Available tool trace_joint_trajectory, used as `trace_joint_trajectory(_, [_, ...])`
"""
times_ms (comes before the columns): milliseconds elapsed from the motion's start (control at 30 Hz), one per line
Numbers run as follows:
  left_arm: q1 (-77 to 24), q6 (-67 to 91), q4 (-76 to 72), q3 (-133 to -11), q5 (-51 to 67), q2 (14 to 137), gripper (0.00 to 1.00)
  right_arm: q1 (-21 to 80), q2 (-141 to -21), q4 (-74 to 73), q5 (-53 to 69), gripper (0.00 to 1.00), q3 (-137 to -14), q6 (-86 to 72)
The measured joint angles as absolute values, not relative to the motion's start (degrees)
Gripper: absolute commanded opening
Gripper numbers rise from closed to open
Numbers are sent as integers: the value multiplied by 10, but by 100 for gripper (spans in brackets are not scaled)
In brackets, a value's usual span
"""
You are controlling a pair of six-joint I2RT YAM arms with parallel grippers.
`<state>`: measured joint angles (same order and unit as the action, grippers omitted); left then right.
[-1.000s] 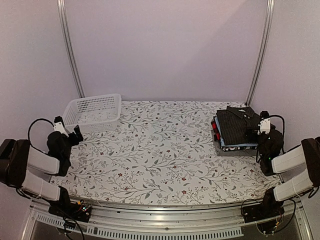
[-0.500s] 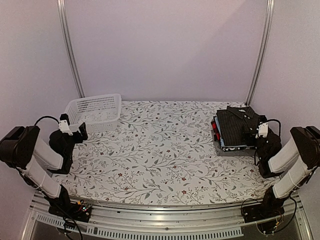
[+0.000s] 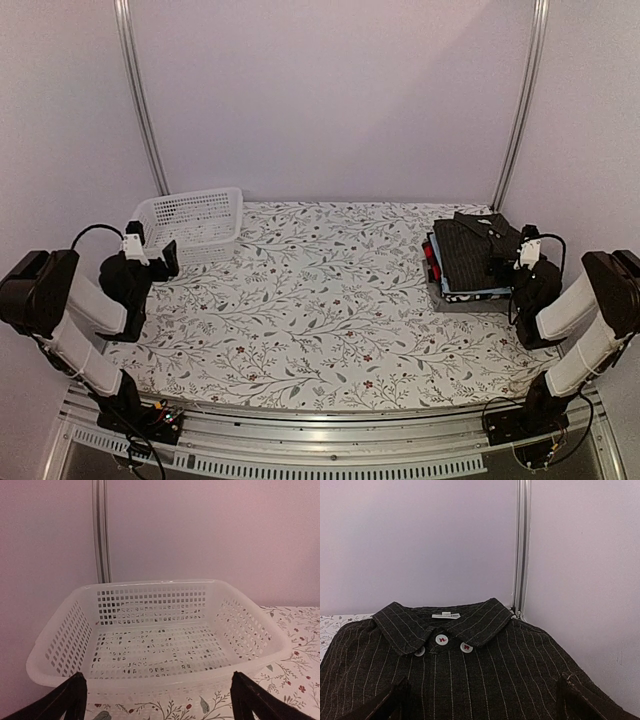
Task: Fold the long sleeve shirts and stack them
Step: Reset both arms
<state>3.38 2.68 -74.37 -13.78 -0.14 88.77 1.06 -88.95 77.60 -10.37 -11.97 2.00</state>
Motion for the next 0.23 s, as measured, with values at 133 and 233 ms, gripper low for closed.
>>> trace_joint_trajectory(133, [34,21,-742,-138,9,888,100,11,-889,775,-107,99,-120,17])
trace_joint_trajectory(233, [34,18,-741,-138,11,888,100,11,-889,775,-107,99,-120,15])
